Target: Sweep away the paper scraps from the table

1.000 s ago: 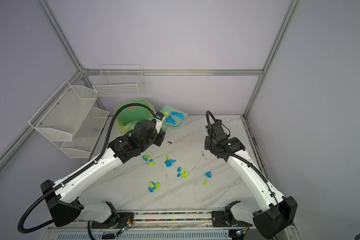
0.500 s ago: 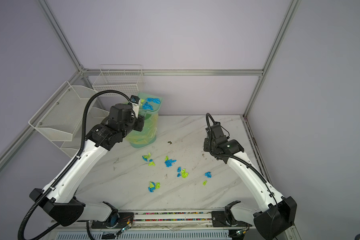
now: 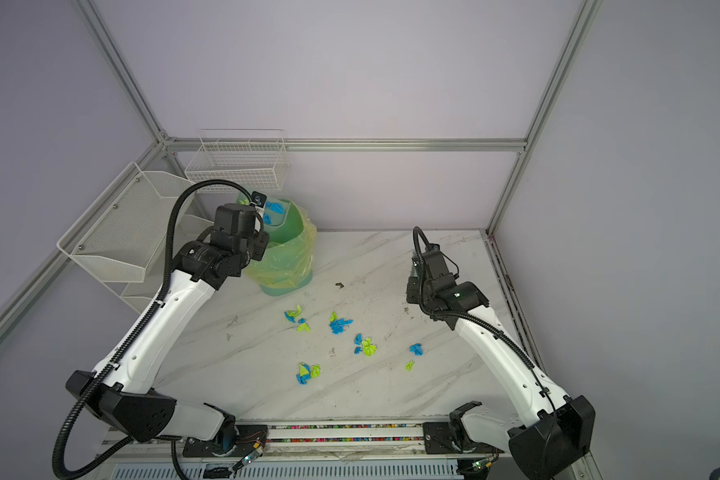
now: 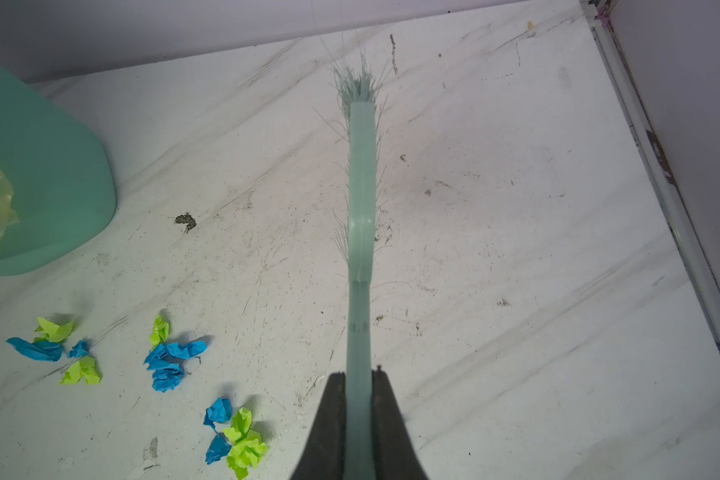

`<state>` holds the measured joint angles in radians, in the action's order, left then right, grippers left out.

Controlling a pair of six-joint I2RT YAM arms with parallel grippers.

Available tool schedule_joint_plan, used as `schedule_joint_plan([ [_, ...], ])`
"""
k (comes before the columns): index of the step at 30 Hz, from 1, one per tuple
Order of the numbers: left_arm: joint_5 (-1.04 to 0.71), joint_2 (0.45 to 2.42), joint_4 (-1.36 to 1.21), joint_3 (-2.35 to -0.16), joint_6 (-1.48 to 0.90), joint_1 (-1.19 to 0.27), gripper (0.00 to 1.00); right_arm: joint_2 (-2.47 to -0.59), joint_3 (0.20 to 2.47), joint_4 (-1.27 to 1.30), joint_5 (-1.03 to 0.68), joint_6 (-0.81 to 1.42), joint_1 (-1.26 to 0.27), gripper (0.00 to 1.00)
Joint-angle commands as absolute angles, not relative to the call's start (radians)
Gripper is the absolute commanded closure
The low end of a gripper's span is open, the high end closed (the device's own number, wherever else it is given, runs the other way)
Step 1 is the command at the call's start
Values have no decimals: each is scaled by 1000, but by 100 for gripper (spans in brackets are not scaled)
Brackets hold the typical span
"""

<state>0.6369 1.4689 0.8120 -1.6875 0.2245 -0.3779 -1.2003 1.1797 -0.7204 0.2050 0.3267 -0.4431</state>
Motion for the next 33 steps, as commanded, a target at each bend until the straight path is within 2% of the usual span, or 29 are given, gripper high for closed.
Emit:
schedule_joint_plan([
  [1, 787, 1487, 709, -1703, 389, -373, 100, -1174, 1169, -693, 214, 309, -440, 100],
  [10, 1029, 1546, 408, -1572, 749, -427, 100, -1179, 1160, -673, 210, 293, -441, 100],
  [16, 1069, 1557, 283, -1485, 894, -446, 100, -1186, 1164, -664, 203, 286, -440, 100],
  [21, 1087, 1521, 1, -1312, 1160, -447, 100, -1184, 1160, -664, 207, 281, -440, 100],
  [25, 1081, 1522, 102, -1341, 1082, -448, 100, -1179, 1154, -657, 203, 277, -438, 100],
  [33, 1104, 1525, 23, -1337, 1144, -448, 100, -1177, 1161, -655, 199, 277, -437, 100],
])
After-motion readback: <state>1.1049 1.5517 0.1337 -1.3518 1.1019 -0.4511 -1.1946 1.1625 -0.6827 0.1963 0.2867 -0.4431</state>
